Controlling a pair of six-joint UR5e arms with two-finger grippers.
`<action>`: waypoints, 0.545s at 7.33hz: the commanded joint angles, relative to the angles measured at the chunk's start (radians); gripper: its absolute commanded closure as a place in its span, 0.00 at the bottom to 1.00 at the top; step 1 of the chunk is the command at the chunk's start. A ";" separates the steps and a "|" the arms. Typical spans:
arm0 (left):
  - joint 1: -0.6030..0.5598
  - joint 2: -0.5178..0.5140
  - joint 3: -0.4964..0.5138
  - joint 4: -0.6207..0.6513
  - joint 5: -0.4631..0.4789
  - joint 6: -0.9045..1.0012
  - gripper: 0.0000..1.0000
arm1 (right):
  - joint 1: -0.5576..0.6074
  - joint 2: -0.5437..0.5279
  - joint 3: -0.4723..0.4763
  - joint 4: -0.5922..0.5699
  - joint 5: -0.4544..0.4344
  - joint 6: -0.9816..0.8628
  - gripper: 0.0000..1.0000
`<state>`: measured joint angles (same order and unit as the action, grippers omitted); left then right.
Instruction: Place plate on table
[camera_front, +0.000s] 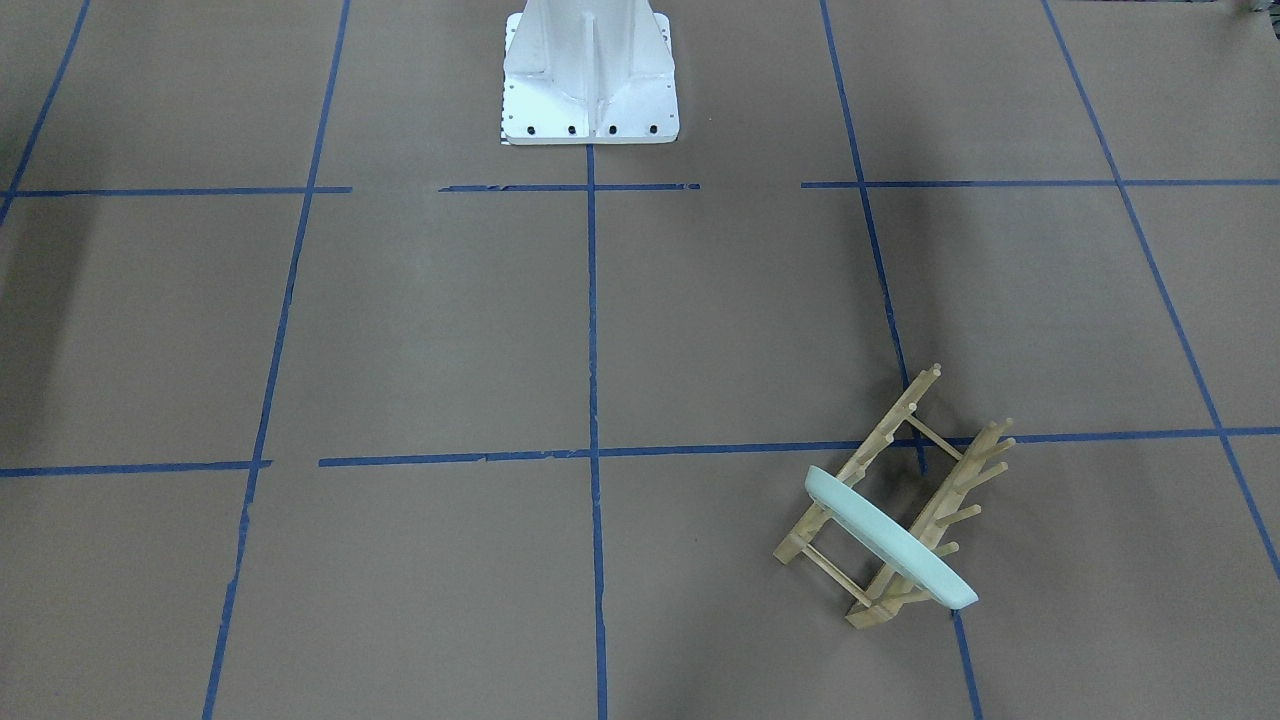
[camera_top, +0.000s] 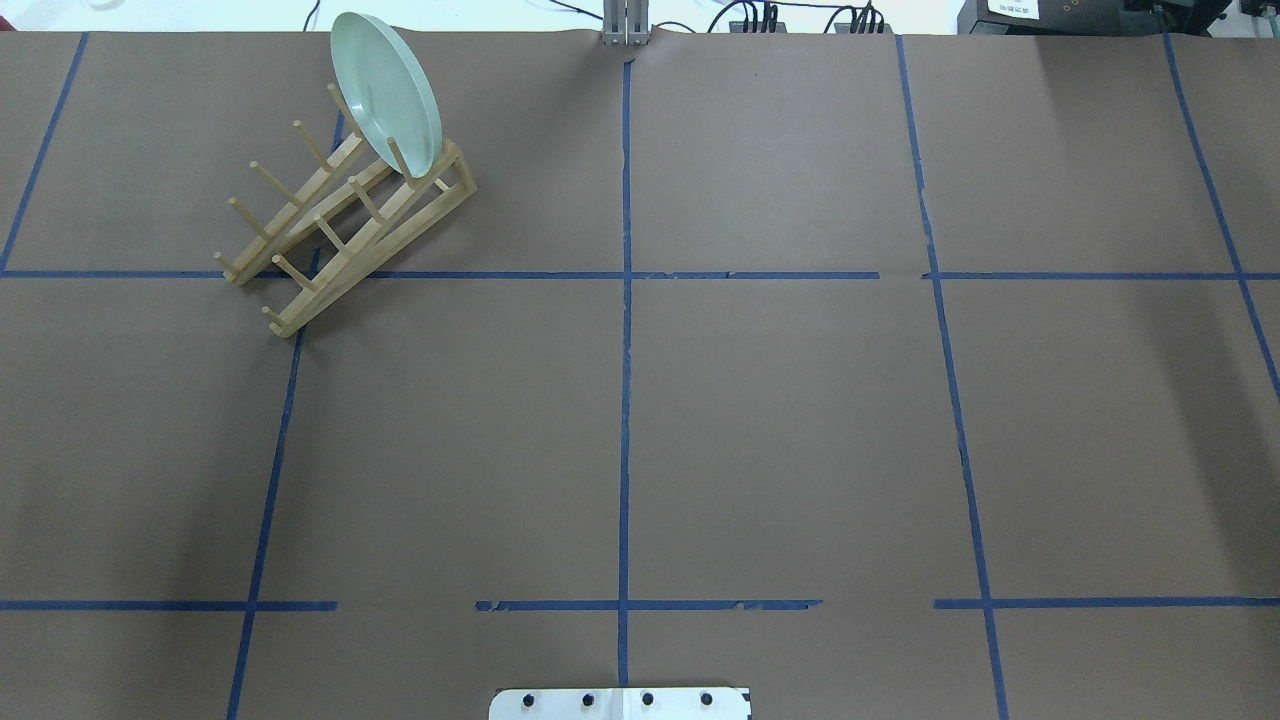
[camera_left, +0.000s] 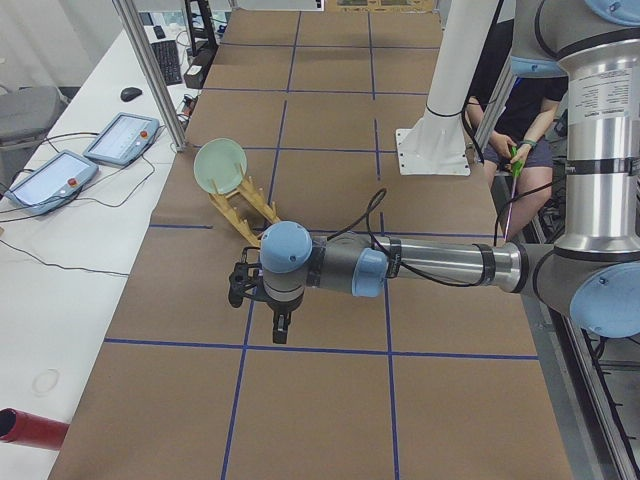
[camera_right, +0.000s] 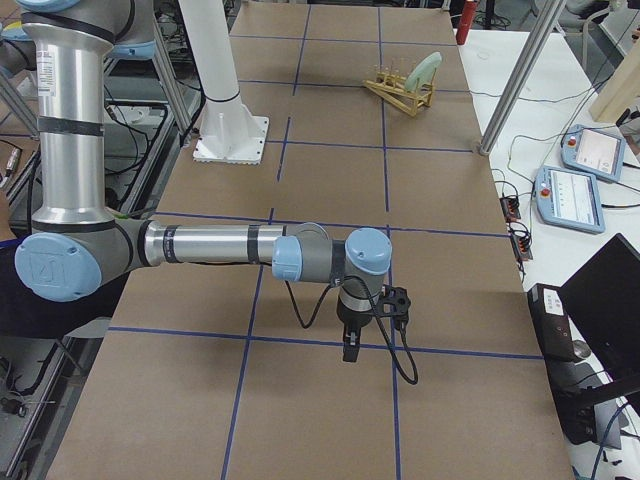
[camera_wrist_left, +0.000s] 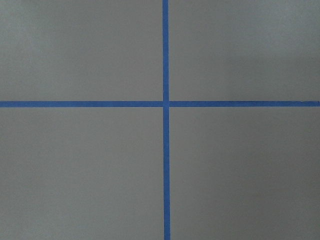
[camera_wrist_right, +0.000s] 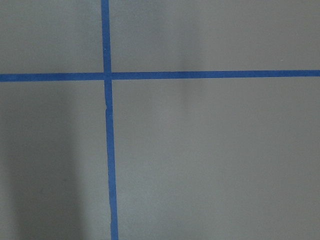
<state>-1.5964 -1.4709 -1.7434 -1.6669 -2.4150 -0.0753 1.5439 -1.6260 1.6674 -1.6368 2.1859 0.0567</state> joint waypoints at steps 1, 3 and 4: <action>0.001 -0.005 -0.019 0.006 0.004 0.000 0.00 | 0.001 0.000 0.000 0.000 0.000 -0.001 0.00; 0.003 -0.060 -0.038 0.010 0.005 -0.009 0.00 | 0.001 0.000 0.000 0.000 0.000 -0.002 0.00; 0.004 -0.140 -0.027 0.056 0.020 -0.014 0.00 | -0.001 0.000 0.000 0.000 0.000 0.000 0.00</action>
<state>-1.5940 -1.5319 -1.7745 -1.6479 -2.4071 -0.0826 1.5444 -1.6260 1.6674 -1.6368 2.1859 0.0555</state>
